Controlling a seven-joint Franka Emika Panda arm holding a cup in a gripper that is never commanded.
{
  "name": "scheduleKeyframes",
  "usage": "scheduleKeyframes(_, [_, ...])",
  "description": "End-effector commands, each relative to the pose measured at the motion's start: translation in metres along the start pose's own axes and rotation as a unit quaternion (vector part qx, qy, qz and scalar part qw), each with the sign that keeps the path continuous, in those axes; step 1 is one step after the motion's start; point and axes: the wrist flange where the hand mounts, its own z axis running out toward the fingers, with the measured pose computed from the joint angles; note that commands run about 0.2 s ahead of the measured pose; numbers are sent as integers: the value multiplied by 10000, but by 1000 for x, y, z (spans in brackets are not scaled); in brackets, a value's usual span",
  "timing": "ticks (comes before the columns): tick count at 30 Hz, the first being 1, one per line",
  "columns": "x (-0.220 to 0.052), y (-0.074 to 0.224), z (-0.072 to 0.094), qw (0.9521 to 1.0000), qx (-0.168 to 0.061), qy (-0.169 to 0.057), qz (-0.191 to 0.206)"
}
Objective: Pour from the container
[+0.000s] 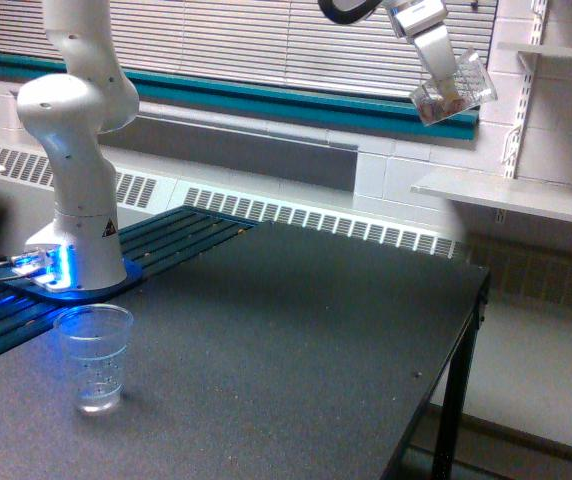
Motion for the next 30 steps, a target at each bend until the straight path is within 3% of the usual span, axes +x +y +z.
scheduleKeyframes(1, [34, 85, -17, 9849, -787, 244, 1523])
scheduleKeyframes(5, [29, 128, -3, 9773, -1412, 124, 1576])
scheduleKeyframes(8, [30, 171, 4, 9661, -1920, 42, 1724])
scheduleKeyframes(14, [39, 251, 0, 9423, -2533, 173, 2183])
scheduleKeyframes(19, [36, 325, -11, 9164, -3030, 243, 2604])
scheduleKeyframes(24, [20, 398, -36, 8816, -3524, 281, 3128])
scheduleKeyframes(26, [11, 423, -42, 8715, -3675, 248, 3238])
scheduleKeyframes(28, [0, 451, -51, 8554, -3814, 288, 3492])
scheduleKeyframes(30, [-11, 473, -60, 8438, -3936, 278, 3638])
